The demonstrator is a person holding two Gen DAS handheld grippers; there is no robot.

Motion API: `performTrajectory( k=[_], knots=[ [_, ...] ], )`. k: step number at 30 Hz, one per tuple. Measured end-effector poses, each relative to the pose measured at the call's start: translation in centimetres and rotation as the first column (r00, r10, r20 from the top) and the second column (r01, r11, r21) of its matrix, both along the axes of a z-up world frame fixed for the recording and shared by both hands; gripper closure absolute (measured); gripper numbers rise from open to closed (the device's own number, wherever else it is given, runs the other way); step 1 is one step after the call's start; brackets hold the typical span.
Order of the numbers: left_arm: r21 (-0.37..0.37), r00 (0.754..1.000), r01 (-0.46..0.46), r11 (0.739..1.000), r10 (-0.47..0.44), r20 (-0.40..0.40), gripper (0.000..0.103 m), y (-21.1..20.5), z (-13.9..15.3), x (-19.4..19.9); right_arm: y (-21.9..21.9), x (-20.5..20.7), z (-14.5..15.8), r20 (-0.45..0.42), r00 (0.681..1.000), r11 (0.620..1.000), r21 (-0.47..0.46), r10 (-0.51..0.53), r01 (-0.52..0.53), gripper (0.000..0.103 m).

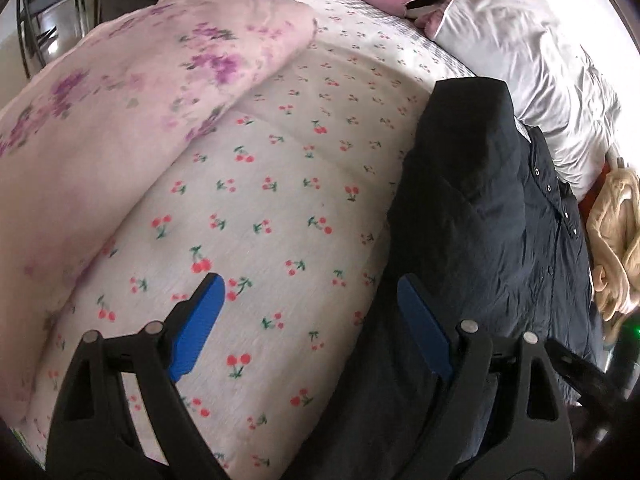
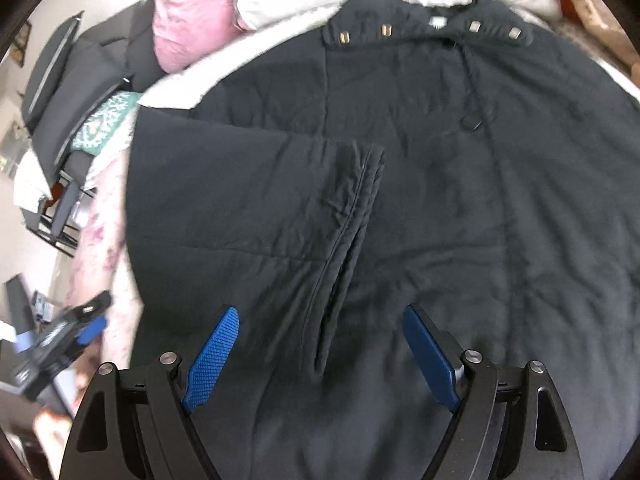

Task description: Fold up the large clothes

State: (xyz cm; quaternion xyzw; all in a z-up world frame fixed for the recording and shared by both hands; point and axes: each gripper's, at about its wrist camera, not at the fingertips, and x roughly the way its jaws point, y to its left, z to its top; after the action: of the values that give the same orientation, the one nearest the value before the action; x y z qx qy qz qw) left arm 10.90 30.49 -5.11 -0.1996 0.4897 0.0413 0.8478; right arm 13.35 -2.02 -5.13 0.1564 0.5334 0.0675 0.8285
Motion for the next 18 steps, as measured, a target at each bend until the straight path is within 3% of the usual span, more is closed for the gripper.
performTrajectory(
  k=[2, 3, 4, 6, 8, 13, 15, 18],
  knots=[
    [-0.009, 1.000, -0.001, 1.000, 0.001, 0.015, 0.015, -0.2, 0.0, 0.5, 0.8, 1.2, -1.8, -0.011, 1.000, 1.000, 0.003, 0.001, -0.001, 0.019],
    [-0.014, 1.000, -0.003, 1.000, 0.004, 0.025, 0.015, -0.4, 0.0, 0.7, 1.4, 1.5, -2.1, 0.023, 1.000, 1.000, -0.009, 0.004, -0.004, 0.027],
    [-0.023, 0.999, -0.005, 1.000, 0.006, 0.037, 0.015, -0.4, 0.1, 0.8, 2.2, 1.9, -1.7, 0.083, 0.996, 1.000, -0.005, 0.026, -0.025, 0.058],
    [-0.038, 0.998, -0.012, 0.999, 0.014, 0.058, 0.015, -0.6, 0.3, 1.0, 2.7, 2.8, -1.1, 0.078, 0.996, 0.998, 0.040, 0.036, -0.039, 0.089],
    [-0.017, 0.997, -0.012, 1.000, 0.013, 0.073, 0.015, -1.0, 0.4, 1.4, 2.4, 3.9, 1.6, 0.100, 0.995, 0.994, 0.101, 0.032, -0.042, 0.092],
    [0.162, 0.996, 0.039, 0.986, -0.052, 0.079, 0.015, -2.6, 1.3, 3.3, 1.0, 5.7, 13.9, 0.317, 0.946, 0.997, -0.021, 0.071, -0.068, 0.094],
    [0.144, 0.995, 0.051, 0.988, -0.063, 0.081, 0.015, -2.8, 1.1, 4.0, -0.1, 6.1, 17.6, 0.377, 0.923, 0.995, -0.087, 0.072, -0.043, 0.094],
    [0.091, 0.995, 0.050, 0.995, -0.058, 0.082, 0.015, -3.2, 0.8, 5.2, -2.1, 6.6, 19.3, 0.391, 0.919, 0.985, -0.170, 0.055, 0.013, 0.094]
  ],
)
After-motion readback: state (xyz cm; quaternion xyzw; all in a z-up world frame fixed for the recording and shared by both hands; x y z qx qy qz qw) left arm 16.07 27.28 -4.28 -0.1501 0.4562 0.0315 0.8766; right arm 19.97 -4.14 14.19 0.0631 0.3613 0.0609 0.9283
